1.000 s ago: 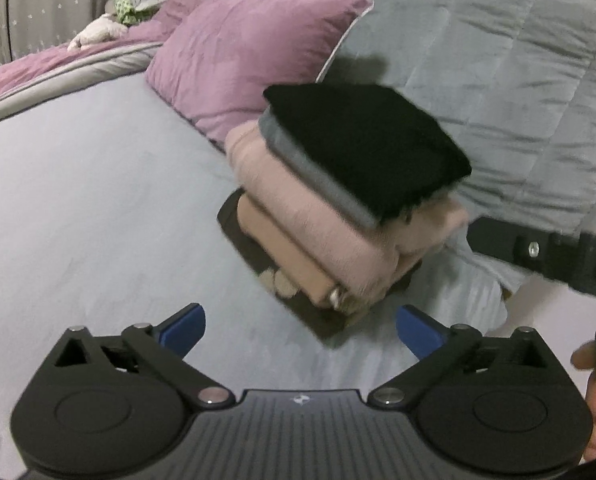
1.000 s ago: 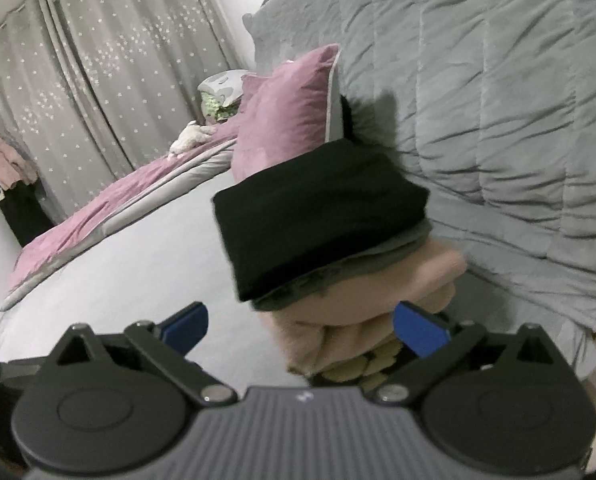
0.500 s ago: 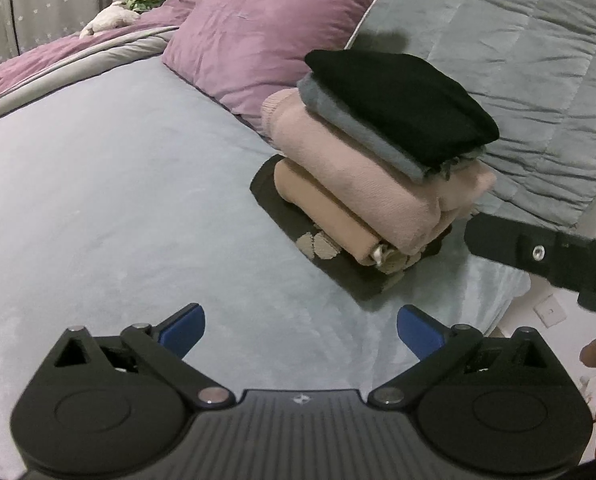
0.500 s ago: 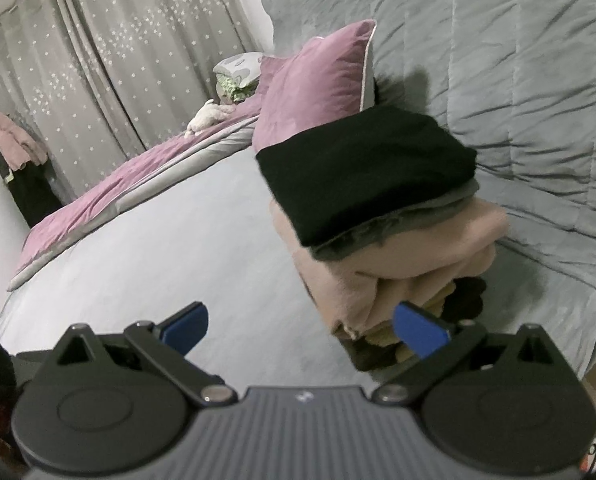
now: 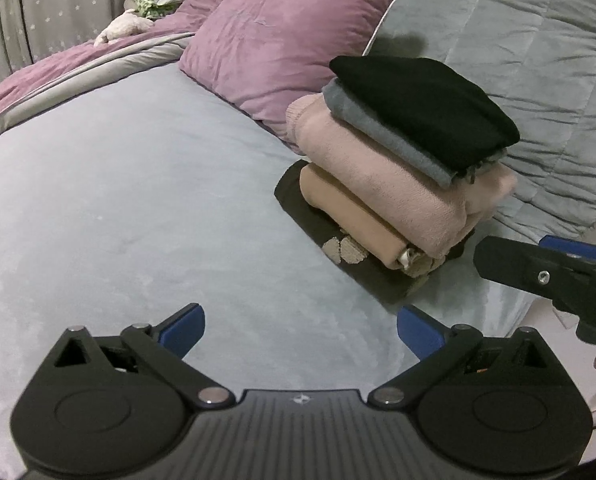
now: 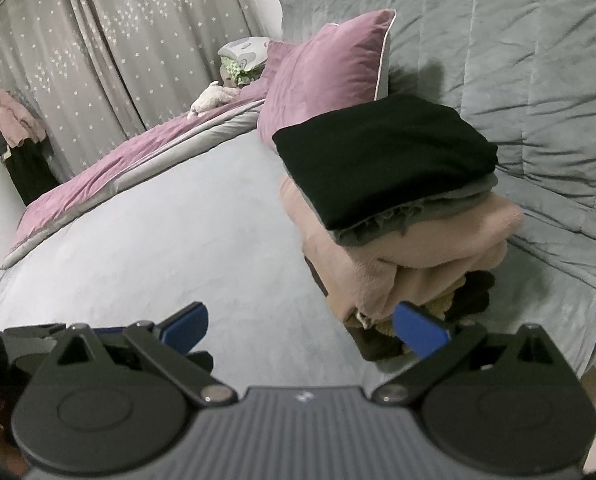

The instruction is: Fold clothes

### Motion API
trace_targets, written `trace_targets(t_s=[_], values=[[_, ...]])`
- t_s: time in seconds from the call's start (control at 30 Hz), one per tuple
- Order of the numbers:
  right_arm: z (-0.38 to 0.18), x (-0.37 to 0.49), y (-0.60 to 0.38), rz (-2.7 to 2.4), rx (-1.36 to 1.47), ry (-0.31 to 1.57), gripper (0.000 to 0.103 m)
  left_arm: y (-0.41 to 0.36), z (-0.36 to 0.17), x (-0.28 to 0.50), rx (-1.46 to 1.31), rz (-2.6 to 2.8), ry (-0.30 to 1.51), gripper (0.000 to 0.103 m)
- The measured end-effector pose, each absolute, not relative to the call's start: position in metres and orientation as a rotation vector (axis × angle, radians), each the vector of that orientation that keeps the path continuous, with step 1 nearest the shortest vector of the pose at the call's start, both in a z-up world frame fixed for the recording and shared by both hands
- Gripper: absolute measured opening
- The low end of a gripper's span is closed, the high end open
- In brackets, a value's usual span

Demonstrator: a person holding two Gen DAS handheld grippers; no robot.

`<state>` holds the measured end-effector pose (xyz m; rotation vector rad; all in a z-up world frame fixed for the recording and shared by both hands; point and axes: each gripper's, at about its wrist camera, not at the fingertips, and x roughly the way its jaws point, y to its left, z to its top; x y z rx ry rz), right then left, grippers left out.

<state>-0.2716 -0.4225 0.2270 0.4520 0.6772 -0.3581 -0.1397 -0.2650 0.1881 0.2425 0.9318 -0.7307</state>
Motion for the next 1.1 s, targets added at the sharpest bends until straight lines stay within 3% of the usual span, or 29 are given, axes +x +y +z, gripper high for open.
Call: trace_targets(t_s=[1.1], values=[[0.2219, -0.2759, -0.4246, -0.364, 0.456, 0.701, 0.103, -0.2698, 0.1897, -0.1454, 0.290, -0.717, 0.910, 0.103]])
